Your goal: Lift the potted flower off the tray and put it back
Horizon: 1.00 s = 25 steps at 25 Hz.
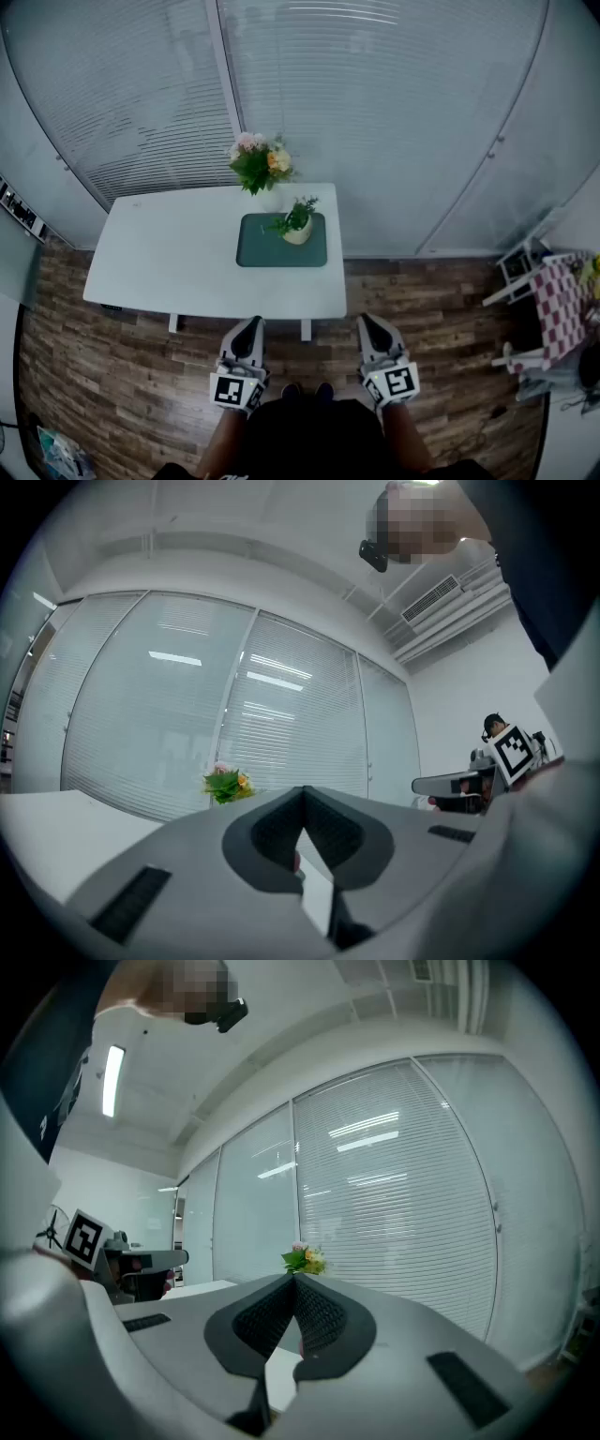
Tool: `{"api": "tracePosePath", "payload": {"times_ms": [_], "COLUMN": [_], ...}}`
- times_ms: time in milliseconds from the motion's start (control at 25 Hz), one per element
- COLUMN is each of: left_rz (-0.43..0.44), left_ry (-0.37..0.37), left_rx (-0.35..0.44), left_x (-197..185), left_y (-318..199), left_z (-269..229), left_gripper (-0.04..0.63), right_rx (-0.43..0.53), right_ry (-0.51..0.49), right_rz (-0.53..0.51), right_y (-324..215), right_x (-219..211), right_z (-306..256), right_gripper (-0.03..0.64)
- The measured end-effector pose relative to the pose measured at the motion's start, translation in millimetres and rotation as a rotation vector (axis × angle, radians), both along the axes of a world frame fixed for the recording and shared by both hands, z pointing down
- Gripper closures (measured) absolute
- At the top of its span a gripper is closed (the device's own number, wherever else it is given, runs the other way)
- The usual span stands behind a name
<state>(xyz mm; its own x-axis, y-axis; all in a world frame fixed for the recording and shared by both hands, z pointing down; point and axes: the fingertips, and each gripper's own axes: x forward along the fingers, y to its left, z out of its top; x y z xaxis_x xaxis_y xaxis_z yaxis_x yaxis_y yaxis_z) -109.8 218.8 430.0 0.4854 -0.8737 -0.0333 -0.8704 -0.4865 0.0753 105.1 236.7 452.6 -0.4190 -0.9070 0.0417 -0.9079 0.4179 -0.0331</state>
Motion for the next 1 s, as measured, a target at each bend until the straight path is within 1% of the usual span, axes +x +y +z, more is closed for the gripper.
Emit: {"api": "tracePosePath", "payload": {"times_ms": [80,120,160,280,360,400,480,560,640,800,1000], "left_rz": [0.013,0.021,0.027,0.030,0.013,0.001,-0.012,-0.005,0.005,-0.008,-0.035], "left_ry": [-0.022,-0.032,-0.041,-0.044,-0.047,-0.048,-0.042,-0.028,-0.030,-0.051,-0.043], "left_rx": [-0.001,-0.001,0.001,0.002,-0.025,-0.046,-0.071,-0.053,-0.028,-0.032,-0.040], "left_x": [0.5,1.1,2.0,4.9,5.2,4.7,5.8,12.6,18.6,27.9,31.1], "left_y": [0.4,1.0,1.9,3.8,3.9,4.2,7.4,11.3,15.4,30.6,42.1], "left_z": [4.8,6.8,8.0,8.5,14.5,18.1,19.4,13.2,9.8,15.6,20.4], "left_gripper": [0.589,0.589,0.589,0.589,0.589,0.589,0.589,0.589,0.589,0.589,0.589], "right_rx": [0.031,0.032,0.028,0.027,0.022,0.029,0.041,0.030,0.033,0.067,0.073], "right_ry": [0.113,0.138,0.140,0.106,0.040,0.031,0.068,0.084,0.087,0.056,0.032], "right_rz": [-0.010,-0.012,-0.013,-0.016,-0.018,-0.014,-0.010,-0.019,-0.021,0.008,-0.016], "right_y": [0.1,0.2,0.4,1.2,2.4,3.2,7.1,9.1,9.2,11.8,13.8], "right_x": [-7.3,-9.1,-9.5,-7.6,-3.9,-1.6,2.7,6.9,10.4,25.9,33.2], "right_z": [1.0,2.2,3.2,1.6,-4.6,-8.8,-13.8,-13.8,-13.8,-15.5,-7.0], "right_gripper": [0.615,0.615,0.615,0.615,0.615,0.615,0.615,0.615,0.615,0.614,0.614]}}
